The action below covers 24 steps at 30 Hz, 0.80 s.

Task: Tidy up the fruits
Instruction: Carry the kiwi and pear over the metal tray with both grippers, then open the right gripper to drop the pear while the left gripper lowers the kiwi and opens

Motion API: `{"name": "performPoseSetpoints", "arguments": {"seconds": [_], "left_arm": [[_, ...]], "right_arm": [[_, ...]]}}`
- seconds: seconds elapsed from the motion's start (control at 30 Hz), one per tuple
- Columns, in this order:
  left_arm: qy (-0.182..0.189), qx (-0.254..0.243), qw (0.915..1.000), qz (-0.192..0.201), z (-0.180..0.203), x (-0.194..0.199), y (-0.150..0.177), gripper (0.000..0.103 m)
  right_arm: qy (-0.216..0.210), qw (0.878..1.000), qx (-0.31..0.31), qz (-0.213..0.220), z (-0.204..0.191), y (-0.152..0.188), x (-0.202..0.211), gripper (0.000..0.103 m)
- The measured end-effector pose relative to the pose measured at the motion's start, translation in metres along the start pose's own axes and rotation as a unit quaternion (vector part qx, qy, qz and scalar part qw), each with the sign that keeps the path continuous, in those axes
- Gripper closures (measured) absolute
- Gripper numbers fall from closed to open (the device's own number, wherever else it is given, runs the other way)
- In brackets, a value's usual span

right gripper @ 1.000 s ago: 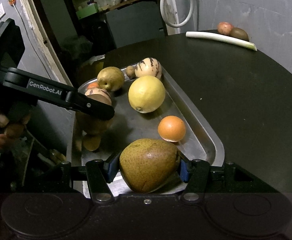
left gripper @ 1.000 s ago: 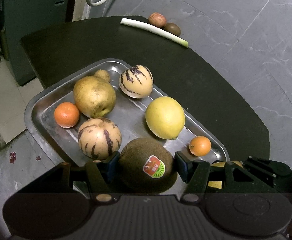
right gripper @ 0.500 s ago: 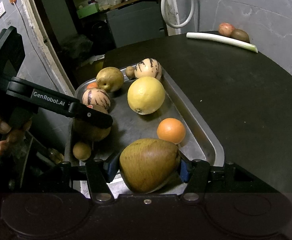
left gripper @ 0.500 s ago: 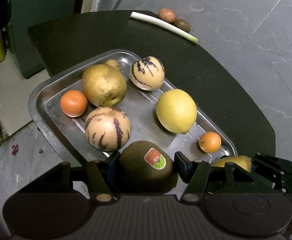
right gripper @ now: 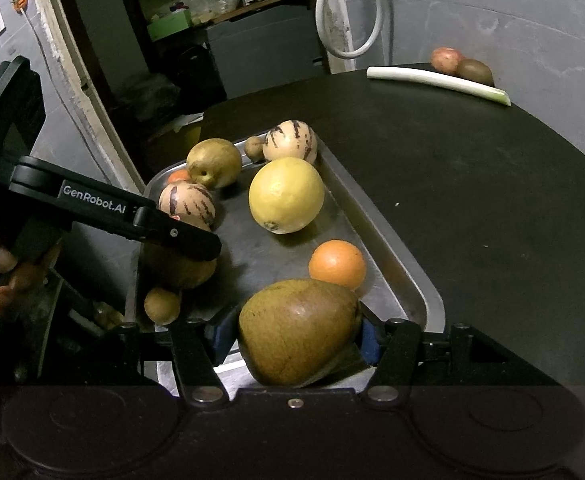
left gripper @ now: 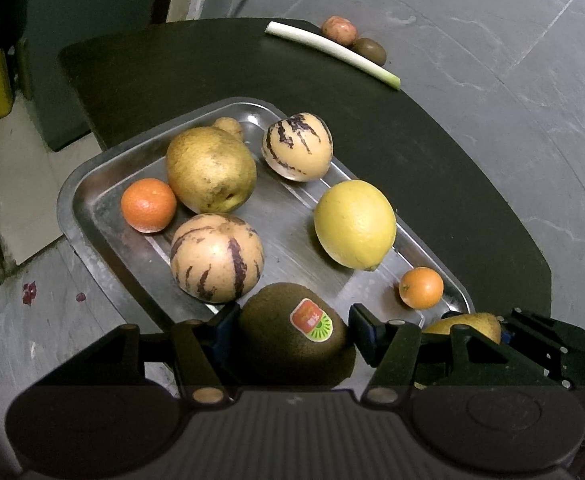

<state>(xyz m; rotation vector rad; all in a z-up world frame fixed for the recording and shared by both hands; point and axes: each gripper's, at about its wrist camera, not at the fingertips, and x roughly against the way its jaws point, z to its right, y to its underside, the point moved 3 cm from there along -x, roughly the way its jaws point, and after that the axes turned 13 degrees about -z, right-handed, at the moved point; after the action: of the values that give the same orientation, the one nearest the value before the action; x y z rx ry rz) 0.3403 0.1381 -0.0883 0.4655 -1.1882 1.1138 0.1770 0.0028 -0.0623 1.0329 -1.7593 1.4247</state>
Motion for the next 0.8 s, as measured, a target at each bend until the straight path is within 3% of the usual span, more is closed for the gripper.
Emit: {"name": "performPoseSetpoints", "arguments": {"seconds": [0.5, 0.8], "left_arm": [[0.001, 0.02, 0.9998, -0.006, -0.0023, 0.0046, 0.0, 0.028], [0.011, 0.035, 0.9993, -0.005, -0.0006, 0.0067, 0.0025, 0.02]], "right_arm": [[0.014, 1.0, -0.004, 0.008, 0.0032, 0.0021, 0.0048, 0.036], [0.024, 1.0, -0.012, 0.011, 0.0053, 0.0069, 0.0078, 0.028]]}}
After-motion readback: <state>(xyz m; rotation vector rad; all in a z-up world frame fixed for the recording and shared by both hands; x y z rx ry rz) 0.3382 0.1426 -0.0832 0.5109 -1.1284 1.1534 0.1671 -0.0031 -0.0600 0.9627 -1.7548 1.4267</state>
